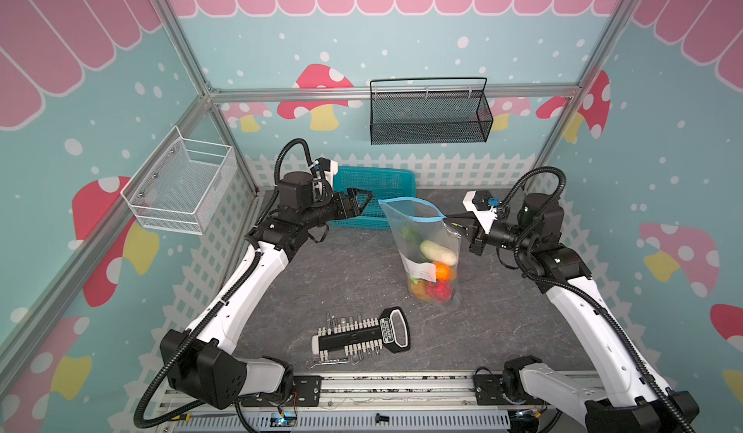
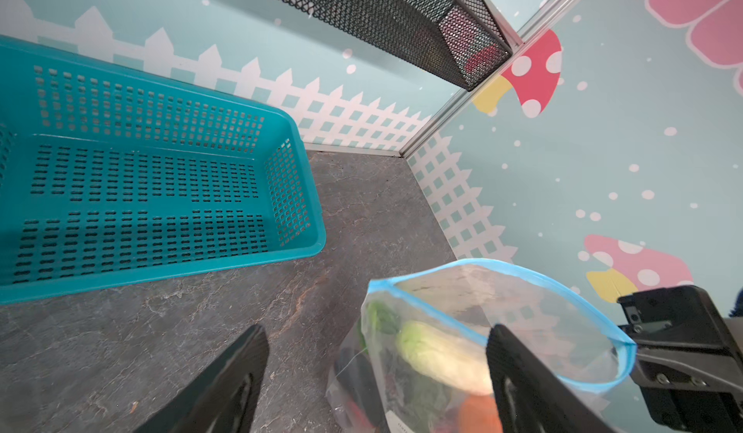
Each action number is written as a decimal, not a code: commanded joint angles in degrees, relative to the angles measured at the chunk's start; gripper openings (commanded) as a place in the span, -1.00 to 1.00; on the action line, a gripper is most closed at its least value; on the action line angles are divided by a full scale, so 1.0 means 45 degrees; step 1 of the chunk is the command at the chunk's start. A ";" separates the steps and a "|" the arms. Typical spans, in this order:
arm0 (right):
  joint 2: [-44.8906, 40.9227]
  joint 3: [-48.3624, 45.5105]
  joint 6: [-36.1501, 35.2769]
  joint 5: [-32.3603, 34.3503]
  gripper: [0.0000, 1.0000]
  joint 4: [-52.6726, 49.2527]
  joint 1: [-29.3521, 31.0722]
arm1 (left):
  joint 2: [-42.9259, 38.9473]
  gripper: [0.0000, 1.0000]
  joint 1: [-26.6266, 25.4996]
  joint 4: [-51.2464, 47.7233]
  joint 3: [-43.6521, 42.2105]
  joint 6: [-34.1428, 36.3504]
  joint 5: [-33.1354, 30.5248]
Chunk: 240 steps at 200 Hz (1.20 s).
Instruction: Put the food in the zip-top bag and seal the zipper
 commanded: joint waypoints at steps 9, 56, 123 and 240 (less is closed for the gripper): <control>0.0476 0.0583 -0.1057 -0.1337 -0.99 0.0878 0.0430 | -0.0499 0.71 0.0079 -0.0914 0.0514 0.1183 0.0675; 0.2056 0.1449 -0.2893 -0.2250 -0.99 0.0168 0.1312 | -0.0162 0.67 0.0097 -0.1387 0.1461 0.2246 0.1753; 0.3108 0.1862 -0.5732 -0.3187 -1.00 -0.0239 0.1385 | 0.1725 0.70 -0.0340 -0.1985 0.4293 0.3124 0.3644; 0.4210 0.2419 -0.8049 -0.5019 -1.00 -0.0834 0.0571 | 0.4074 0.68 -0.1902 -0.5757 0.6196 0.7881 0.6002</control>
